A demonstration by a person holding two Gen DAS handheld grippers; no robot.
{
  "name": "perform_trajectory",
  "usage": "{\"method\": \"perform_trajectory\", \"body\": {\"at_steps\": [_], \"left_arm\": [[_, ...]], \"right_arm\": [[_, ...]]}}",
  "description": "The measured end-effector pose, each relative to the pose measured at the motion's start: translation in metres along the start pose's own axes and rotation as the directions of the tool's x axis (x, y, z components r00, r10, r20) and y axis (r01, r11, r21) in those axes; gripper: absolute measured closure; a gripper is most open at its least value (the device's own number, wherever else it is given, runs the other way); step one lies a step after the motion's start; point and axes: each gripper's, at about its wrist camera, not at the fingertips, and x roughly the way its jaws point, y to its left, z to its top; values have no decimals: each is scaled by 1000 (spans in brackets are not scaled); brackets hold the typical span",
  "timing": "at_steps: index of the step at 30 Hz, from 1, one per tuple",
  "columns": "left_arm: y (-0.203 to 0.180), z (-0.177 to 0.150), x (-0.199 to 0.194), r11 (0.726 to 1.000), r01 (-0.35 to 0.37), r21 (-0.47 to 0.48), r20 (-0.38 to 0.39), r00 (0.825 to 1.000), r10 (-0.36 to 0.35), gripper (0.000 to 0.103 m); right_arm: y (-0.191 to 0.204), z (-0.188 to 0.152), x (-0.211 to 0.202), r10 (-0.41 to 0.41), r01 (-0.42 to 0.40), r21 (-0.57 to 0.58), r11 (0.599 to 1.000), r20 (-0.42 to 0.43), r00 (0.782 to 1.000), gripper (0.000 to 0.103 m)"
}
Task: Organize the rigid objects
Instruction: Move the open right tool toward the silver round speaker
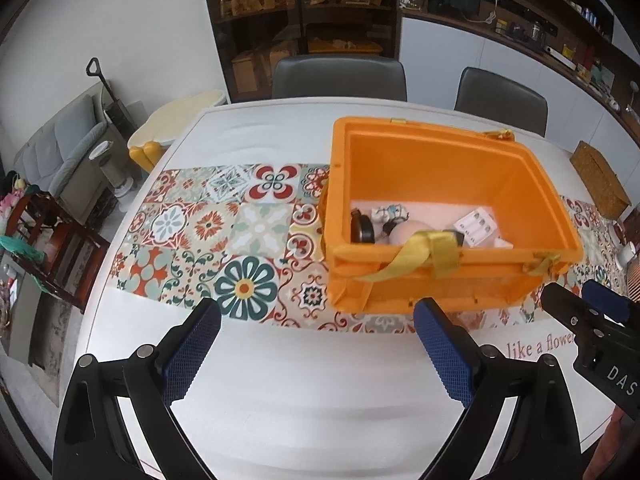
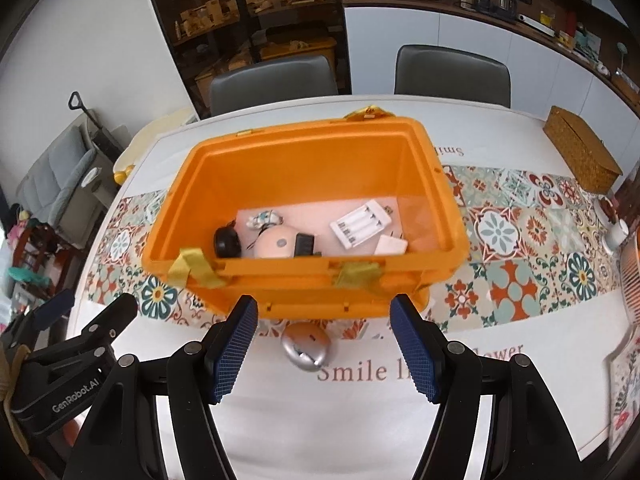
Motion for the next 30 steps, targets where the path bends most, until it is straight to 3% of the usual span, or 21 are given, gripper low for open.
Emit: {"method": "perform_trajectory", "body": {"at_steps": [13,30], "left_arm": [[0,-34,25,999,-36,29,-81,996,38,4],[-1,-67,85,997,-46,64,-205,977,58,5]], "right_arm": [[11,-30,25,-1,-1,-45,999,-41,999,34],[15,-63,104,-44,29,-78,997,-205,978,34]]}}
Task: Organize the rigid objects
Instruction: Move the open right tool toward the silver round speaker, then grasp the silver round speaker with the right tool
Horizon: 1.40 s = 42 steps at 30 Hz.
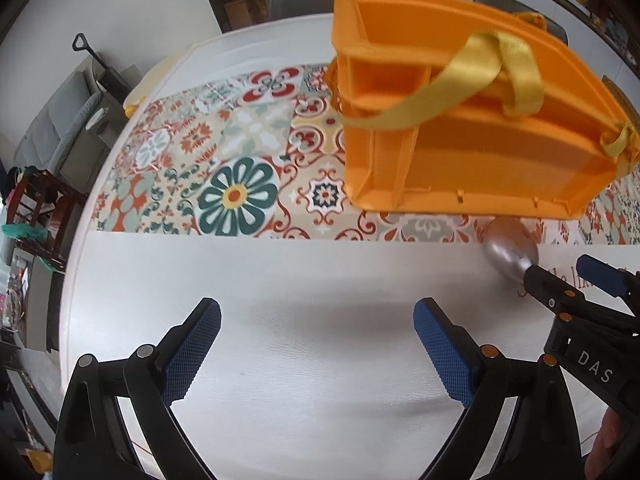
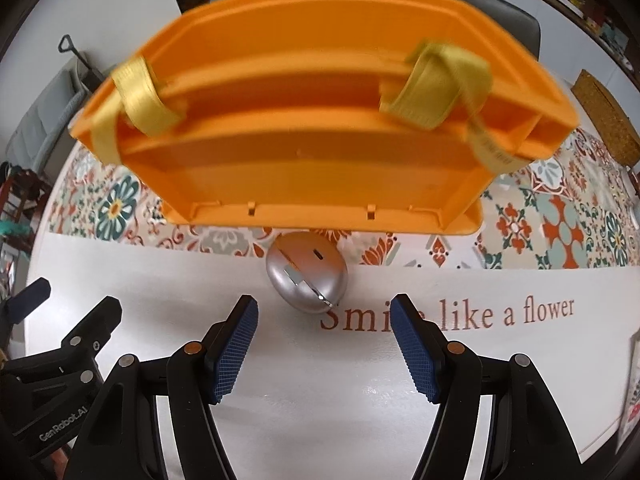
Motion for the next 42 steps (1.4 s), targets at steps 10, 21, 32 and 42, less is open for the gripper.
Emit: {"method": "perform_trajectory", "body": {"at_steps": [10,21,32,42], "left_arm": [[-8,-5,29,1000,4,-7,-45,999,-4,5],[-9,2,41,999,-30,-12,-24,999,30,5],[-7,3,41,999,-36,-28,-24,999,35,5],[-5,3,26,999,-16,-37,-5,1000,16,5]], "right_arm": [[4,0,33,-3,2,-34,999,-12,1000,28],[14,9,53,1,1,-78,997,24,1000,28],[29,13,58,18,-13,-107,994,45,999,44],[23,-3,36,48,-46,-87,995,23,999,44]]}}
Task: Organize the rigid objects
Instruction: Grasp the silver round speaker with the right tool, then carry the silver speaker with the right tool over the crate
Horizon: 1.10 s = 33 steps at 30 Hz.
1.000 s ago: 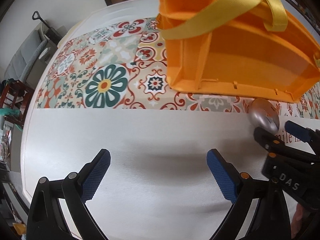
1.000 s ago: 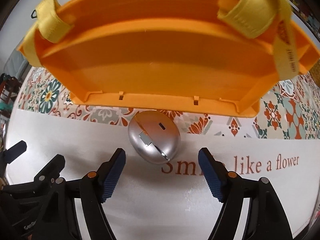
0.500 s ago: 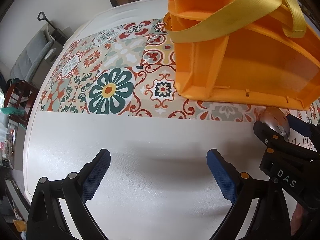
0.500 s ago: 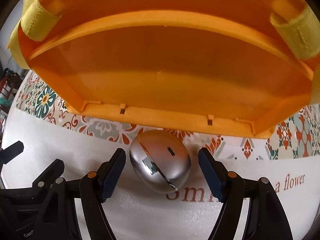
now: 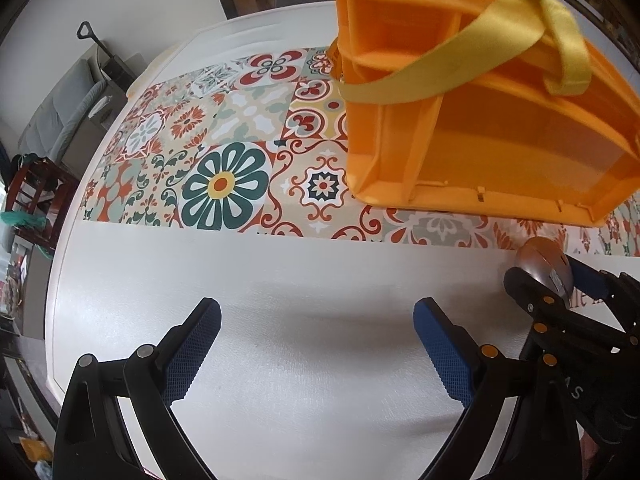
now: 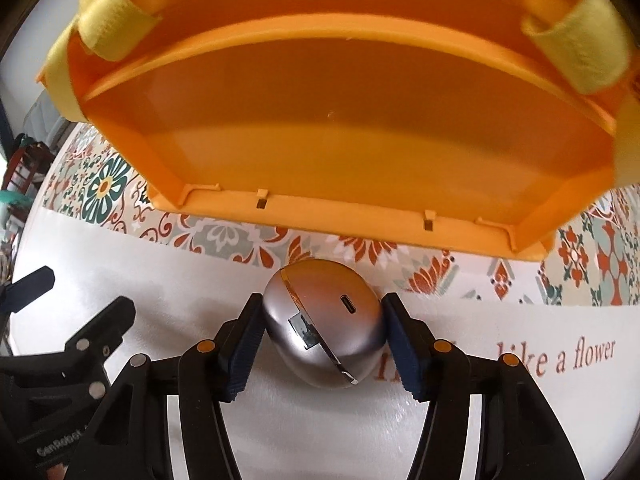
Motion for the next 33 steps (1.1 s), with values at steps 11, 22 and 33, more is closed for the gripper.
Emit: {"method": "perform_trajectory", "body": {"at_steps": [11,22,33], "left_arm": [[10,6,-43,998,40,-39,69,997,-37,4],[3,18,-79,998,57,0,141,988,-56,4],[-2,38,-112,996,85,30,228,969,-90,0]], "right_arm": [[-18,7,-62,13,-16,41,999,63,998,44],[-21,12,-95,15,-23,74,997,107,994,44],[-33,24,-132,26,-43,95,995,178,984,44]]}}
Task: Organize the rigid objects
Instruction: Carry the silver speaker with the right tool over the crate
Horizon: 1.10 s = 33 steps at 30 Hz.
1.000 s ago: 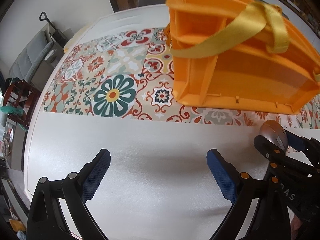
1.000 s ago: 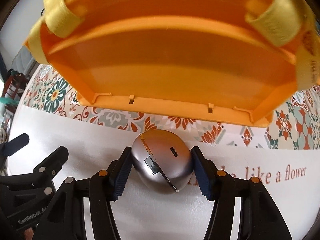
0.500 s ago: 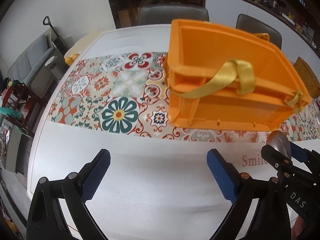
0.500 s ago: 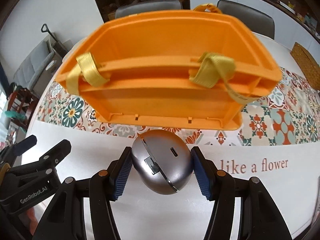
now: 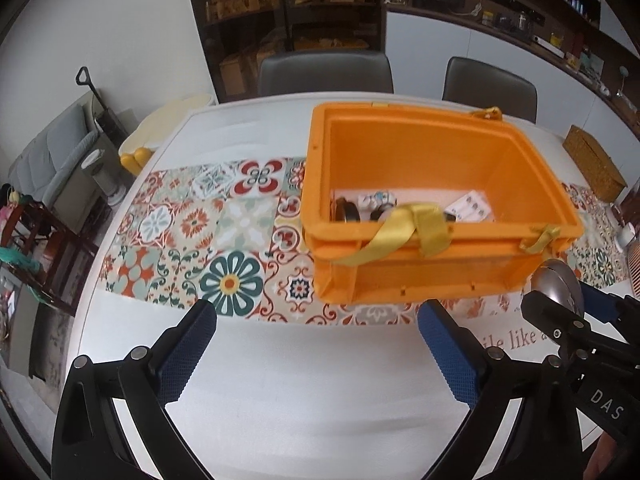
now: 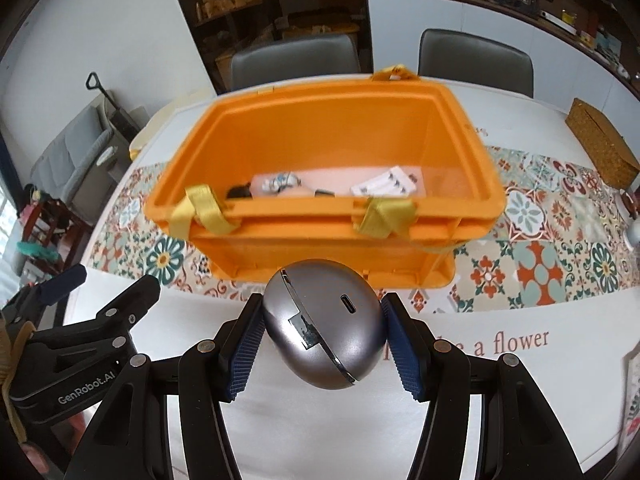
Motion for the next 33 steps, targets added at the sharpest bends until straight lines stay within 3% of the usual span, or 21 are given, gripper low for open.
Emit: {"method": "perform_trajectory", "body": {"at_steps": [17,33], "left_arm": [[-5,37,-11,1000,29,7,34,999,-29,0],[-15,81,3,1000,25,4,43,999,-25,0]], "right_arm": [[-11,36,-30,2,-5,36,999,79,997,44],[-16,82,-12,-28,27,25,999,74,997,44]]}}
